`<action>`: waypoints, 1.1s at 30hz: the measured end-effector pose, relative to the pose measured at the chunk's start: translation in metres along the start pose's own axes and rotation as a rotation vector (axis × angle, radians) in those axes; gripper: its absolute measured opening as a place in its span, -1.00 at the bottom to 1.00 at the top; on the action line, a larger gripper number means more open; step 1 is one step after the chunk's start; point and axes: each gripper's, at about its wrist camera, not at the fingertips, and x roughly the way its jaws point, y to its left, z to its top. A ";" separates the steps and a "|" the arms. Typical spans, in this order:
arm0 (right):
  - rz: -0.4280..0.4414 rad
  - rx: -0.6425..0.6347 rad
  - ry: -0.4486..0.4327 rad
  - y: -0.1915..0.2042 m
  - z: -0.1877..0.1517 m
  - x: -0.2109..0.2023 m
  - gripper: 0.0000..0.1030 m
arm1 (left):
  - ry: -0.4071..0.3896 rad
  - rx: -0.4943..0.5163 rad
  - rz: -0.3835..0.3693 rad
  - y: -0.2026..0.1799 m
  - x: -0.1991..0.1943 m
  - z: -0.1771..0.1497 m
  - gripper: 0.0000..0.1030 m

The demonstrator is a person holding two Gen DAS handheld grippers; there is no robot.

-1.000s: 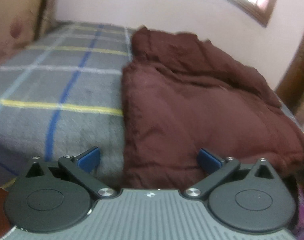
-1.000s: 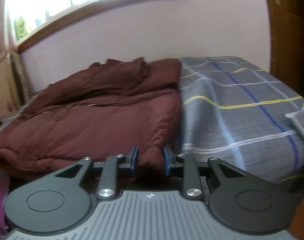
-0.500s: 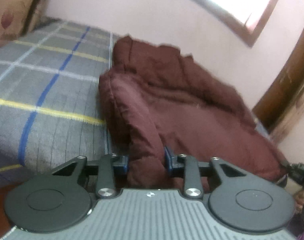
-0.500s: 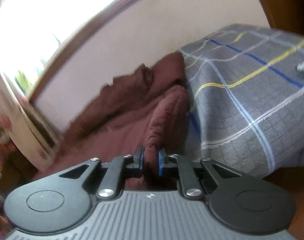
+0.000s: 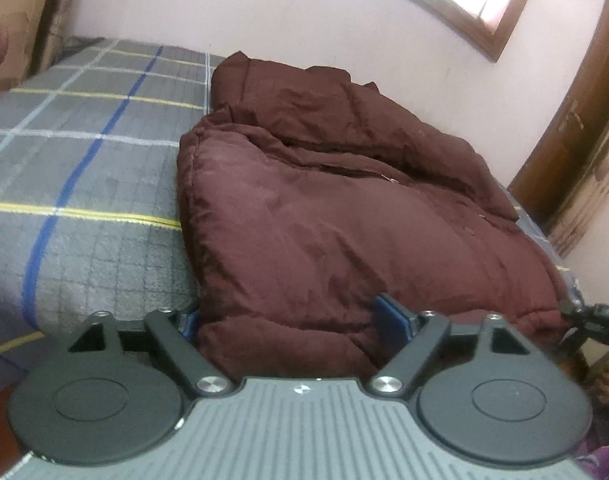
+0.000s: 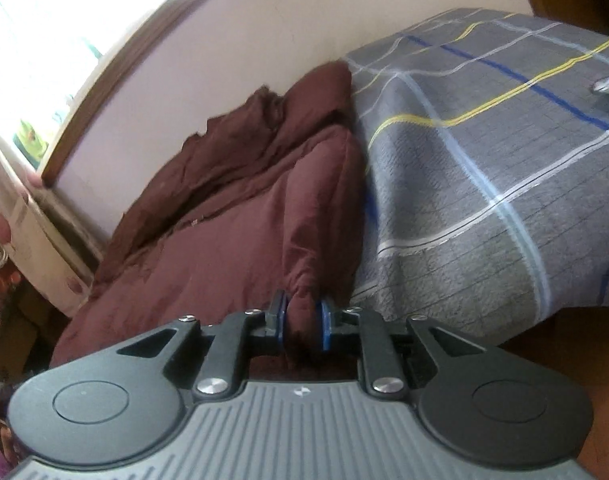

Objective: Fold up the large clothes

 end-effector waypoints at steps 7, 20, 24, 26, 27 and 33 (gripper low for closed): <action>0.169 0.154 -0.078 -0.005 0.015 -0.023 -0.76 | -0.095 -0.089 -0.023 0.003 -0.024 0.017 -0.54; 0.411 0.252 -0.225 0.041 0.105 -0.017 -0.76 | -0.351 -0.093 -0.011 -0.033 -0.033 0.103 -0.56; 0.394 0.237 -0.275 0.053 0.146 -0.004 -0.76 | -0.420 -0.096 0.021 -0.035 -0.023 0.142 -0.56; 0.368 0.243 -0.293 0.056 0.167 0.008 -0.76 | -0.461 -0.094 0.054 -0.035 -0.012 0.160 -0.56; 0.352 0.256 -0.297 0.054 0.179 0.020 -0.76 | -0.472 -0.094 0.071 -0.035 -0.005 0.169 -0.56; 0.258 0.306 -0.305 0.039 0.226 0.076 -0.76 | -0.533 -0.126 0.143 -0.024 0.035 0.210 -0.56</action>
